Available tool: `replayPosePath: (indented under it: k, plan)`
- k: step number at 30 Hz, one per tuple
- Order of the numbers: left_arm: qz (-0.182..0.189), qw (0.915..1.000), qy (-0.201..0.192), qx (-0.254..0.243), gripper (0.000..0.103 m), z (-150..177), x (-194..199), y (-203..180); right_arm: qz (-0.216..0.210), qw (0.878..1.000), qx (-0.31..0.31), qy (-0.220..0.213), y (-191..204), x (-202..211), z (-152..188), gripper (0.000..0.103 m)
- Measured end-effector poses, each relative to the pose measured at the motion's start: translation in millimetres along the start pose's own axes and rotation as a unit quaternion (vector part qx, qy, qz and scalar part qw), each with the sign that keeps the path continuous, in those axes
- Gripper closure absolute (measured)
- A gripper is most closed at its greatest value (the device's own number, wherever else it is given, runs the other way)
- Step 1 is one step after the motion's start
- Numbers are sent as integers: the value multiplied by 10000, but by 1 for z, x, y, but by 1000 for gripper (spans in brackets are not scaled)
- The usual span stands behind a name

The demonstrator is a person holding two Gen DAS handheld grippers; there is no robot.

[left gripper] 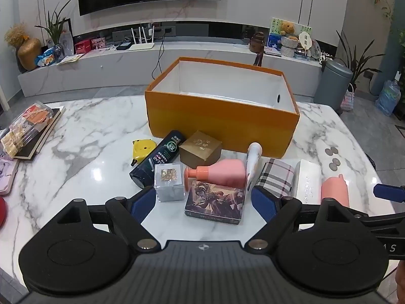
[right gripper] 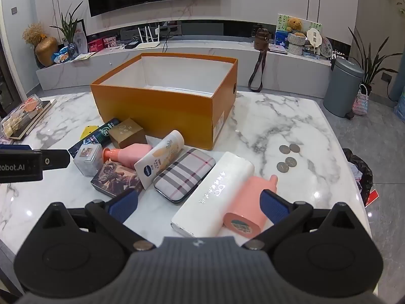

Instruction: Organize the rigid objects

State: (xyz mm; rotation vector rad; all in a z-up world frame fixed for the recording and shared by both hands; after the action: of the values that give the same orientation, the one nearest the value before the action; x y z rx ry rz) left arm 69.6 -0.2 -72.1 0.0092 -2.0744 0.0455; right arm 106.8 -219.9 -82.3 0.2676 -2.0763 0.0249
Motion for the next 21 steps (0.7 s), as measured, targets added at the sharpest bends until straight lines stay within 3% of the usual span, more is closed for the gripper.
replayPosePath:
  k: [21]
  plan:
    - [-53, 10000, -19, -59, 3, 1, -1, 0, -36, 10000, 8, 40, 0, 0, 1, 2]
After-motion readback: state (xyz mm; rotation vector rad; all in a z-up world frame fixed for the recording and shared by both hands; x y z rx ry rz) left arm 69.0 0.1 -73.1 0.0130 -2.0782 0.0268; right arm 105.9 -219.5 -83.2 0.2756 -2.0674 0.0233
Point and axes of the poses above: each gripper's, at about its wrist camera, not at the fingertips, and x roughly against the way its jaws point, y to its left, z to its underside, the point moved 10 cm from there along -x, roughly the way its jaws point, and after that the axes turned 15 degrees about y, right-handed, at the moved point
